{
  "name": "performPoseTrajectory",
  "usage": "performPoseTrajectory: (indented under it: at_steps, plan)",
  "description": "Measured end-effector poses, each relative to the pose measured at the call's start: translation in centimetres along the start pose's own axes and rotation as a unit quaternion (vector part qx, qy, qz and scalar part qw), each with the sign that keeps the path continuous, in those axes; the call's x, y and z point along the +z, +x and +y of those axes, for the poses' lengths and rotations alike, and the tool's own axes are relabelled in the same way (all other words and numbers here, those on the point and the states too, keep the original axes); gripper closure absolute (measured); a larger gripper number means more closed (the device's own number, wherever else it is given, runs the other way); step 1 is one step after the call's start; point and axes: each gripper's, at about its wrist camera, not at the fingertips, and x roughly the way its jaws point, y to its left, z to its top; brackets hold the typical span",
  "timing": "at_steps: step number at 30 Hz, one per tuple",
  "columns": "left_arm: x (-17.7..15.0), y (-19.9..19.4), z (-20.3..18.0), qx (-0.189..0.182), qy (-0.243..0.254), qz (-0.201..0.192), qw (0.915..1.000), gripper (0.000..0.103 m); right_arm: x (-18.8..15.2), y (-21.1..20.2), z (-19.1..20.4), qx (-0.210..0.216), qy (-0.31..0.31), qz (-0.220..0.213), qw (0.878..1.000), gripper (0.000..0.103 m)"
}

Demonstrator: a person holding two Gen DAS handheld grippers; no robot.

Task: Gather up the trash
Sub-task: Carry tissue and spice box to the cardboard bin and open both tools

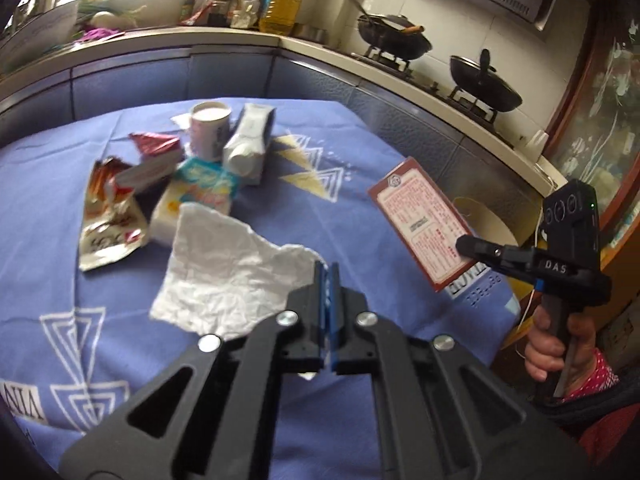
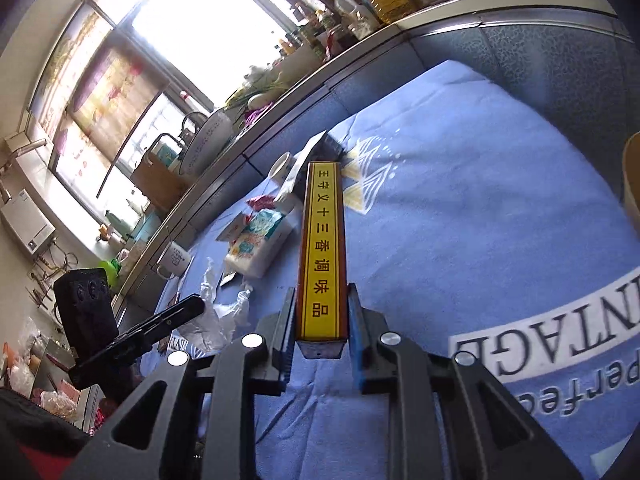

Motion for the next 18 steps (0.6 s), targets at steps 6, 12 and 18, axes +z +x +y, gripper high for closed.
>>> performPoseTrajectory:
  at_steps: [6,12,18]
  plan:
    - [5.0,5.4,-9.9,-0.090,0.100,0.002,0.9909,0.102,0.5,-7.9,-6.5,-0.083,0.051,-0.091,0.991,0.081]
    - [9.3,12.1,-20.5,-0.199,0.154,0.026,0.9675,0.102,0.8,-15.2,-12.9,-0.182,0.088,-0.167,0.965,0.081]
    - [10.8,20.3,-28.4,-0.274,0.159,0.094,0.9437,0.102,1.0,-16.3,-17.3,-0.260,0.089,-0.173,0.946,0.081]
